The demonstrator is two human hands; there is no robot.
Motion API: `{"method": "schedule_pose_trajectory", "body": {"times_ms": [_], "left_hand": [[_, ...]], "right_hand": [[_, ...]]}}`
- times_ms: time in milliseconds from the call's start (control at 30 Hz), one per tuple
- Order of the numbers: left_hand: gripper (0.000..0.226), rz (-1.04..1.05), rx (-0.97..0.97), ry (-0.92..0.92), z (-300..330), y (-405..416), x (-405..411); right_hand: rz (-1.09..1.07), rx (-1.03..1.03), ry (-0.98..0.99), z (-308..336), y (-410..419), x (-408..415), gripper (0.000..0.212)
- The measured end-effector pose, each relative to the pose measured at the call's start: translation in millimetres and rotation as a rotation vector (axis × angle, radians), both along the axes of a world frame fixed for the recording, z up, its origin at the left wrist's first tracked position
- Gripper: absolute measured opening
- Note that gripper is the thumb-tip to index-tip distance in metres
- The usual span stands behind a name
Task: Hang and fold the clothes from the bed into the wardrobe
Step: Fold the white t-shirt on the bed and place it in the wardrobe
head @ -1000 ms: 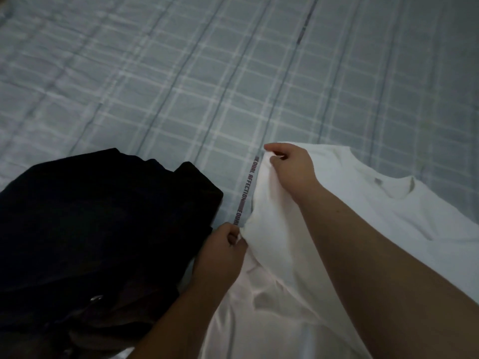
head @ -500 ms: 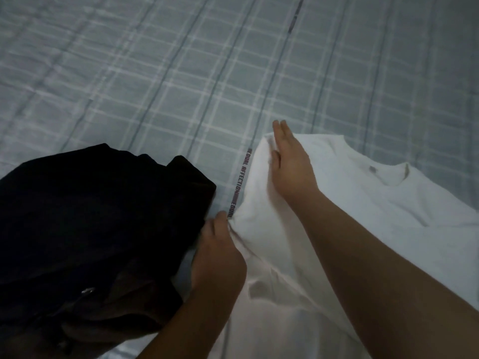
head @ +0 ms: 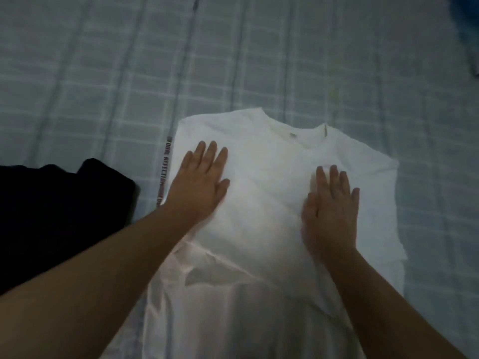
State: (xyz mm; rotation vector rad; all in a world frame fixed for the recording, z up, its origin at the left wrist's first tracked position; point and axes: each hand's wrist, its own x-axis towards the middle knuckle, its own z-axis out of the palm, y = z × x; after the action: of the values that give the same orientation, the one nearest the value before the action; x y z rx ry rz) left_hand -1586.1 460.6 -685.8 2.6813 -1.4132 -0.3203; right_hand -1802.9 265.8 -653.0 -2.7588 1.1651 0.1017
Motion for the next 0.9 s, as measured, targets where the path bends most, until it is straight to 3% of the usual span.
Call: {"method": "schedule_pose_trajectory", "body": {"times_ms": [267, 500, 700, 900], "left_hand": [[0.075, 0.210, 0.047, -0.085, -15.3, -12.2, -3.4], [0.070, 0.212, -0.009, -0.053, 4.6, -7.2, -23.8], [0.064, 0.178, -0.116, -0.004, 37.0, 51.8, -119.0], [0.060, 0.089, -0.006, 0.022, 41.9, 166.0, -244.5]], "right_hand": [[-0.109, -0.013, 0.052, -21.1, -71.0, -41.2, 0.067], [-0.081, -0.015, -0.019, -21.4, -67.2, -55.2, 0.064], [0.079, 0.062, -0.176, 13.0, 7.7, -117.4, 0.061], [0.428, 0.211, -0.151, 27.0, 117.2, -227.3, 0.059]]}}
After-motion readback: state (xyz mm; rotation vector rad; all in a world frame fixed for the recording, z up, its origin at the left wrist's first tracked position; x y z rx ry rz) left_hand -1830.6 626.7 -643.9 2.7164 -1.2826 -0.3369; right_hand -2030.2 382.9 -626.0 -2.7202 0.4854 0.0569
